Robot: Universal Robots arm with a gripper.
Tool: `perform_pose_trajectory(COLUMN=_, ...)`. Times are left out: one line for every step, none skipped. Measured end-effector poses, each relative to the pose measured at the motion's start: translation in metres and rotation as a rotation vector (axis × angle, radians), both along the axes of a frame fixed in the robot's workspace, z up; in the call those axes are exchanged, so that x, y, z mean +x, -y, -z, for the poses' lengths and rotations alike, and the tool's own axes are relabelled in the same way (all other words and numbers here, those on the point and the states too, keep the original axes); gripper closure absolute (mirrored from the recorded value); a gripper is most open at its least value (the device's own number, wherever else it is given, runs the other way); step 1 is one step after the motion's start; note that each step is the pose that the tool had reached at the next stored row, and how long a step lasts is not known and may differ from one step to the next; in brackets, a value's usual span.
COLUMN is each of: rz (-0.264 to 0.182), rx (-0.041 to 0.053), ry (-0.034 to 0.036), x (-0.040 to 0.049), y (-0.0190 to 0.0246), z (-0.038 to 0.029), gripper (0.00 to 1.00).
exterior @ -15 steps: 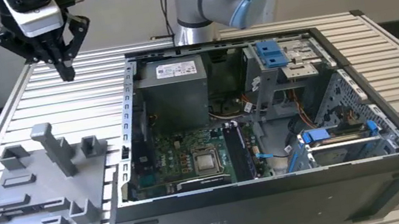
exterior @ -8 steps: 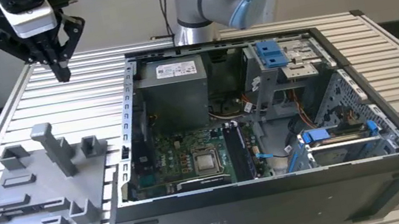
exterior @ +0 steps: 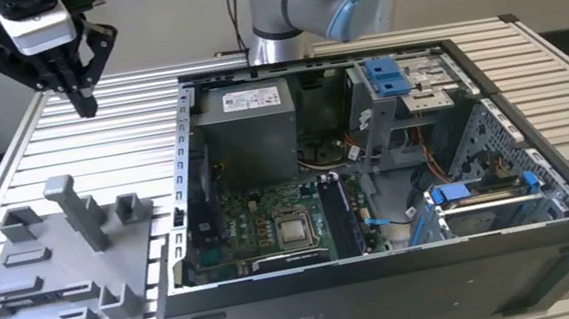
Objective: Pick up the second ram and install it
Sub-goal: 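Reach for the second ram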
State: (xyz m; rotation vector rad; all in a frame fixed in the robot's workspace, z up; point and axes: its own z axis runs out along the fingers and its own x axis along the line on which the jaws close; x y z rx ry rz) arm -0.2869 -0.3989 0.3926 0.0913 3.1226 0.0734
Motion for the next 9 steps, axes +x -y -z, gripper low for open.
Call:
perform_pose_trajectory(rz=0.000, rx=-0.0001, ry=-0.0001, x=-0.0014, y=0.0001, z=0.0000, gripper=0.89)
perform_pose_trajectory(rz=0.000, rx=0.0000, ry=-0.0001, x=-0.0027, y=0.0003, z=0.0000, gripper=0.89)
perform_pose_trajectory(rz=0.000, rx=-0.0001, ry=0.0000, x=-0.0041, y=0.0006, z=0.0001, gripper=0.89)
perform_pose_trajectory(rz=0.000, rx=0.0000, ry=0.0000, x=-0.0053, y=0.0011, z=0.0002, gripper=0.89)
perform_pose_trajectory(rz=0.000, rx=0.0000, ry=-0.0001, x=-0.0067, y=0.0017, z=0.0003, gripper=0.89)
perform_pose_trajectory(rz=0.000, rx=-0.0001, ry=0.0000, x=-0.0081, y=0.0024, z=0.0004, gripper=0.89)
perform_pose_trajectory(rz=0.000, rx=0.0000, ry=0.0000, x=-0.0097, y=0.0032, z=0.0006, gripper=0.89)
perform_pose_trajectory(rz=0.000, rx=0.0001, ry=0.0000, x=-0.0114, y=0.0040, z=0.0008, gripper=0.89)
perform_pose_trajectory(rz=0.000, rx=0.0000, ry=-0.0001, x=-0.0130, y=0.0049, z=0.0009, gripper=0.89)
